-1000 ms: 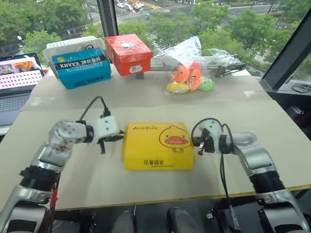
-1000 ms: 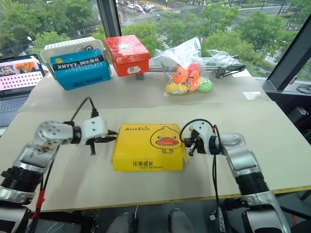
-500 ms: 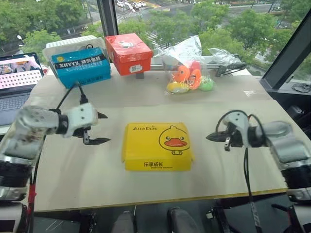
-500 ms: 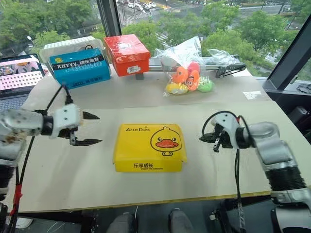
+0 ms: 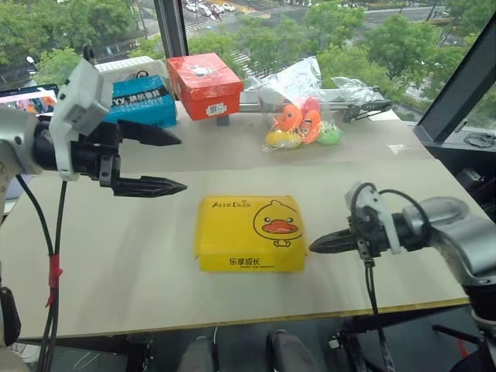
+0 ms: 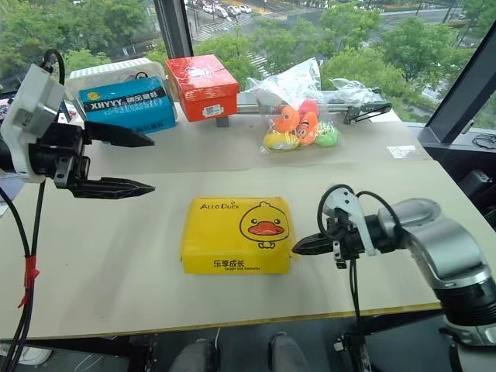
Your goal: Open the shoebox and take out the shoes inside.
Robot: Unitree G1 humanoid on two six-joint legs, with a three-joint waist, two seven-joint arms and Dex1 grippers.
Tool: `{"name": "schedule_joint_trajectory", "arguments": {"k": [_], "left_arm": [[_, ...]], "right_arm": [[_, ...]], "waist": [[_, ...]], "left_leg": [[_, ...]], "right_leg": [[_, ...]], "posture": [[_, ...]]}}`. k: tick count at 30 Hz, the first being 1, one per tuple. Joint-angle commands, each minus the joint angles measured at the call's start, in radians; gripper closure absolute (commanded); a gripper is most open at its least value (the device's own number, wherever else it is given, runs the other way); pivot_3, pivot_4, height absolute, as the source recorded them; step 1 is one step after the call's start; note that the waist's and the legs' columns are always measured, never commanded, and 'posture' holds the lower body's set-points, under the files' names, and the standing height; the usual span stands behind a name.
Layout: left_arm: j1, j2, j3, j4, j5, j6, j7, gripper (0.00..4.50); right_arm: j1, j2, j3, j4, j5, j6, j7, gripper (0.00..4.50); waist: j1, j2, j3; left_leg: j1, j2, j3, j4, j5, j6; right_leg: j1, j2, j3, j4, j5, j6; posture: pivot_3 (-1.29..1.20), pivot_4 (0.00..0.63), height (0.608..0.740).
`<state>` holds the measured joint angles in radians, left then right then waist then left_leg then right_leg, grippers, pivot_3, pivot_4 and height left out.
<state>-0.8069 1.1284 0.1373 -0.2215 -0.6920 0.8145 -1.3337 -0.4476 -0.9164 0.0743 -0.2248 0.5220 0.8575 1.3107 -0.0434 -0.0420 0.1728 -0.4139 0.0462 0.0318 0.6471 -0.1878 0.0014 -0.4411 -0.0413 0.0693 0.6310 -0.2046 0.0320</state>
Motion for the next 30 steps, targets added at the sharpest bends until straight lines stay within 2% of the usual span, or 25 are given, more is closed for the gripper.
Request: {"name": "schedule_joint_trajectory", "arguments": {"k": [1, 4, 10, 16, 19, 22, 25, 26, 28, 30], "left_arm": [[-0.005, 0.039, 0.025, -0.006, 0.012, -0.015, 0.009, 0.03], [-0.024, 0.026, 0.007, 0.012, 0.014, -0.013, 0.029, 0.03], [-0.053, 0.029, -0.014, 0.031, 0.024, -0.025, 0.027, 0.03], [-0.073, 0.031, -0.019, 0.031, 0.027, -0.016, 0.035, 0.03], [-0.055, 0.042, 0.020, 0.037, -0.011, 0.032, 0.043, 0.03], [-0.016, 0.076, 0.062, 0.034, -0.028, 0.057, 0.038, 0.03], [-0.053, 0.035, 0.174, 0.089, -0.180, 0.188, 0.093, 0.03], [-0.066, 0.033, 0.219, 0.120, -0.238, 0.253, 0.109, 0.03], [-0.047, 0.060, 0.261, 0.120, -0.266, 0.280, 0.104, 0.03], [-0.080, 0.044, 0.315, 0.135, -0.331, 0.331, 0.167, 0.03]], "right_arm": [[0.037, -0.018, 0.006, 0.044, 0.018, -0.023, 0.046, 4.50], [0.031, 0.056, 0.016, 0.119, 0.068, 0.002, 0.059, 4.50], [0.056, 0.089, 0.133, 0.178, 0.008, -0.067, 0.101, 4.50], [0.049, 0.180, 0.158, 0.174, 0.013, -0.065, 0.054, 4.50], [0.003, 0.243, 0.092, 0.179, 0.053, -0.027, -0.015, 4.50], [-0.021, 0.245, 0.032, 0.106, 0.111, 0.021, -0.045, 4.50], [-0.035, 0.207, 0.015, 0.005, 0.110, 0.050, -0.097, 4.50], [-0.054, 0.217, -0.030, -0.028, 0.166, 0.093, -0.129, 4.50], [-0.086, 0.235, -0.103, -0.078, 0.253, 0.150, -0.179, 4.50], [-0.137, 0.257, -0.146, -0.098, 0.301, 0.161, -0.218, 4.50]], "waist": [[0.001, 0.000, 0.000], [-0.001, 0.000, 0.000], [0.001, -0.001, 0.001], [-0.001, -0.001, 0.001], [-0.001, -0.001, 0.001], [-0.003, -0.001, 0.001], [0.000, -0.001, 0.001], [0.002, -0.001, 0.001], [0.002, -0.002, 0.002], [-0.002, -0.002, 0.002]], "left_leg": [[0.000, 0.000, 0.000, 0.000, 0.000, 0.000], [0.000, 0.000, 0.000, 0.000, 0.000, 0.000], [0.000, 0.000, 0.000, 0.001, 0.000, 0.000], [0.000, 0.000, 0.000, 0.001, 0.000, 0.000], [0.000, 0.000, -0.001, 0.001, 0.000, 0.000], [0.000, 0.001, 0.000, 0.002, 0.000, 0.000], [-0.001, 0.001, -0.001, 0.002, 0.000, 0.000], [0.000, 0.001, -0.001, 0.002, 0.000, 0.000], [-0.001, 0.001, -0.002, 0.002, 0.000, 0.000], [-0.001, 0.001, -0.002, 0.002, 0.000, 0.000]], "right_leg": [[0.000, 0.000, 0.000, 0.000, 0.000, 0.000], [0.000, 0.000, 0.000, 0.000, 0.000, 0.000], [0.000, 0.001, 0.000, 0.001, 0.000, 0.000], [0.000, 0.001, 0.000, 0.001, 0.000, 0.000], [0.000, 0.001, 0.000, 0.002, 0.000, 0.000], [-0.001, 0.001, 0.000, 0.003, 0.000, 0.000], [-0.001, 0.002, 0.000, 0.004, 0.000, 0.000], [-0.001, 0.002, 0.000, 0.003, 0.000, 0.000], [-0.001, 0.002, -0.001, 0.004, 0.000, 0.000], [-0.001, 0.002, -0.001, 0.003, 0.000, 0.000]], "posture": [[0.00, 0.150, 0.740], [0.00, 0.150, 0.740], [0.00, 0.150, 0.740], [0.00, 0.150, 0.740], [0.00, 0.150, 0.740], [0.00, 0.150, 0.740], [0.00, 0.150, 0.740], [0.00, 0.150, 0.740], [0.00, 0.150, 0.740], [0.00, 0.150, 0.740]]}}
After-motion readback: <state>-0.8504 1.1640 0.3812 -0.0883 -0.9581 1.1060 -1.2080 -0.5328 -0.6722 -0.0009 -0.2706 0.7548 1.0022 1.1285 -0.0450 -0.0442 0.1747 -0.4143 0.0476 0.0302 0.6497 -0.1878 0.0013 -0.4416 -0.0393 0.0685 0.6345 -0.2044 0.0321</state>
